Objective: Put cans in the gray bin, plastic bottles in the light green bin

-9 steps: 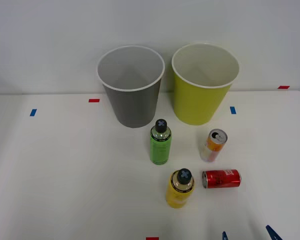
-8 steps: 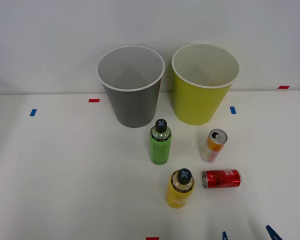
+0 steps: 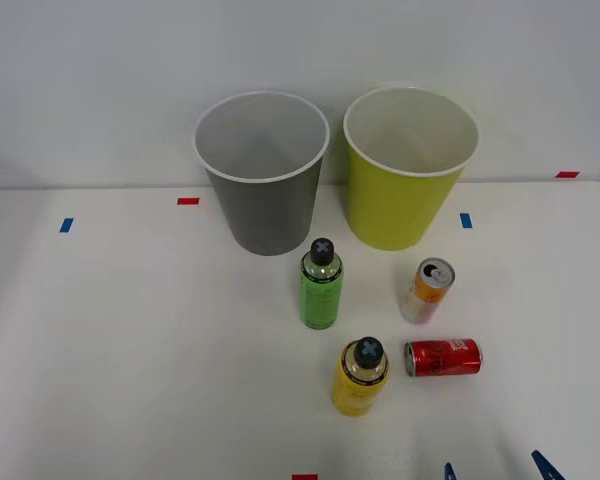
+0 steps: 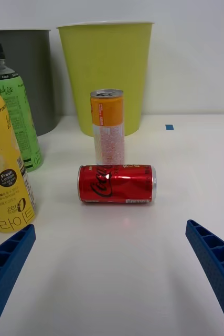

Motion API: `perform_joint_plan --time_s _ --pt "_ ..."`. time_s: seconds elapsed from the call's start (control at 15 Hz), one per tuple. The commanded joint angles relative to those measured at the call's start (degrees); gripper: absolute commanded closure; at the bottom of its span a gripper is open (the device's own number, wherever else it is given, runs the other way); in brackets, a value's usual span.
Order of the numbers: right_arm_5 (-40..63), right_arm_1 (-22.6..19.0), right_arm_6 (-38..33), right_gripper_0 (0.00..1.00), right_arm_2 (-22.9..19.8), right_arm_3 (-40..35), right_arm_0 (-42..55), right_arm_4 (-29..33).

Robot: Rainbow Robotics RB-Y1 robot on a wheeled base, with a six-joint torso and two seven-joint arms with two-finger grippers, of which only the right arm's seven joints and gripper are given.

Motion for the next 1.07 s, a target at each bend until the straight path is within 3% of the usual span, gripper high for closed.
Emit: perform_joint_plan --time_s 0.07,1.07 --pt "0.0 0.0 0.0 0.0 0.0 0.0 0.0 0.0" --pt "0.79 -0.18 -0.09 0.0 -0.18 2.02 -1.14 -0.18"
